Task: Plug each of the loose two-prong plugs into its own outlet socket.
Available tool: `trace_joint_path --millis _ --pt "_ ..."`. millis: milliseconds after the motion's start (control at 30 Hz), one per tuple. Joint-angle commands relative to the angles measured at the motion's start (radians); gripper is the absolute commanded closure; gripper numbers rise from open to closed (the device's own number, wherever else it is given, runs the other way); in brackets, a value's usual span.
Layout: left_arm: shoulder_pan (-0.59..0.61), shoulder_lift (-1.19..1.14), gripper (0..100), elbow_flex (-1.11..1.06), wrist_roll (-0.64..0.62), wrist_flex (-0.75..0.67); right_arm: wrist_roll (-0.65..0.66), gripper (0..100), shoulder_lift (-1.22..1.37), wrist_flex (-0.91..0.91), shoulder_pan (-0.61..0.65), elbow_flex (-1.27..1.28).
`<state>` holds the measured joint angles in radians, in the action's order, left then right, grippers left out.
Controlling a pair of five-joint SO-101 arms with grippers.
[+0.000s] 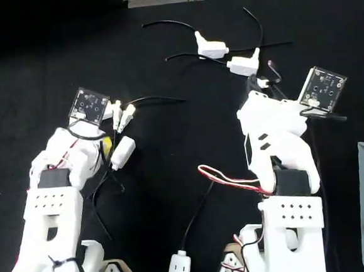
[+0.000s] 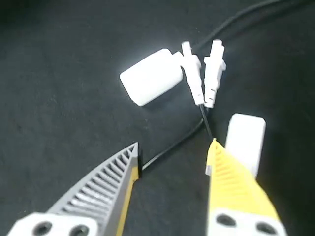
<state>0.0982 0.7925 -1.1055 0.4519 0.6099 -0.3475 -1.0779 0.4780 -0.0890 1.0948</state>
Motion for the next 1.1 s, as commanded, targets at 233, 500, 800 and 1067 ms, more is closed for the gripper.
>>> trace_joint_path --millis 233,500,800,1067 --pt "-0.073 -0.262 78 0.038 -0.014 -0.146 -0.008 98.5 -0.015 -0.025 0.018 -0.005" --pt "-0.248 -0.262 78 0.019 -0.015 -0.052 0.012 98.5 -0.015 -0.025 0.018 -0.007" --pt "-0.231 -0.222 78 0.013 -0.018 -0.04 0.026 98.5 -0.015 -0.021 0.046 -0.007" --pt "-0.213 0.16 78 0.018 -0.124 0.195 0.16 98.5 -0.015 0.028 0.183 -0.013"
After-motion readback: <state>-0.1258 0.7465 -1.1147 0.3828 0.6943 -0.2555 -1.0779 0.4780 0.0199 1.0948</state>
